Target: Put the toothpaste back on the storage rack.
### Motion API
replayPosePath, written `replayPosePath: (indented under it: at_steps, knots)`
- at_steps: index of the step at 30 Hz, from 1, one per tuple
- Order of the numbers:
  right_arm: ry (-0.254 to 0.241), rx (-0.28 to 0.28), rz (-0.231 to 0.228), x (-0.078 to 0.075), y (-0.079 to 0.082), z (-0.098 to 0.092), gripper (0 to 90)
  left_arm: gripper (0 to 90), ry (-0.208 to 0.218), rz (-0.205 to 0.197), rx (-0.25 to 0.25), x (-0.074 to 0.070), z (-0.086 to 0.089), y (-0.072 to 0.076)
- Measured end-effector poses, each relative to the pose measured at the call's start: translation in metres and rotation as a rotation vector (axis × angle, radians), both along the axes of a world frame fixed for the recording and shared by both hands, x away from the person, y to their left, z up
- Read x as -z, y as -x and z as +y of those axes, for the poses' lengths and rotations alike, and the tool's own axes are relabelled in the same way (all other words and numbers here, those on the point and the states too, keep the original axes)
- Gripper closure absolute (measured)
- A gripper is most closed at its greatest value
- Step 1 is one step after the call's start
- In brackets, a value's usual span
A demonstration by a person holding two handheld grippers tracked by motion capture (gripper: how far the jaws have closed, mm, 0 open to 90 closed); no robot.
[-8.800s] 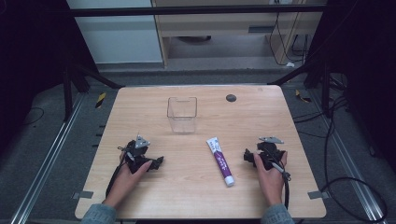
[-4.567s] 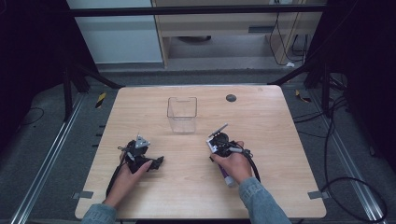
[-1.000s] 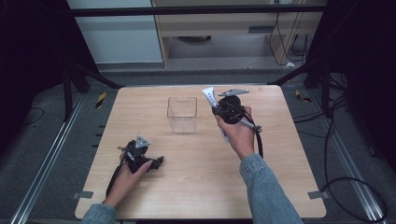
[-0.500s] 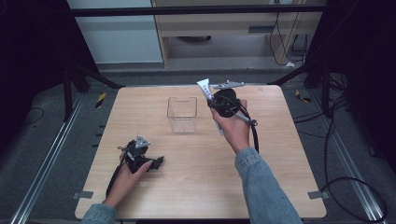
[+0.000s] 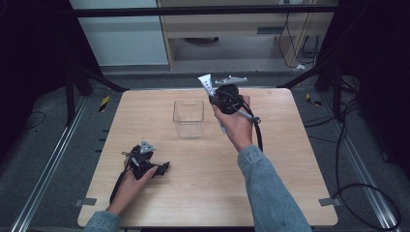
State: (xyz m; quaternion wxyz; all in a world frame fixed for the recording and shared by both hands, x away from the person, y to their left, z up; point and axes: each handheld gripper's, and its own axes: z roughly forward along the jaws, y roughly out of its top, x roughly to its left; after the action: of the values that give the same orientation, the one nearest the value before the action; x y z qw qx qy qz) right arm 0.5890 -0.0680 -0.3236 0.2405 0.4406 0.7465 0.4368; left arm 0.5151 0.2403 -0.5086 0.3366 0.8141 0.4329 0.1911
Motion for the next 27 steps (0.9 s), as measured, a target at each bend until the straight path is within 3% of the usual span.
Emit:
replayPosePath:
  at_steps: [13, 27]
  knots:
    - [-0.014, 0.010, -0.017, -0.002, -0.013, 0.012, 77.6, 0.0, 0.001, 0.000, 0.000, 0.000, 0.000, 0.000]
    - [-0.016, 0.007, -0.046, -0.017, -0.021, 0.024, 77.6, 0.0, 0.000, 0.000, 0.000, 0.000, 0.000, 0.000]
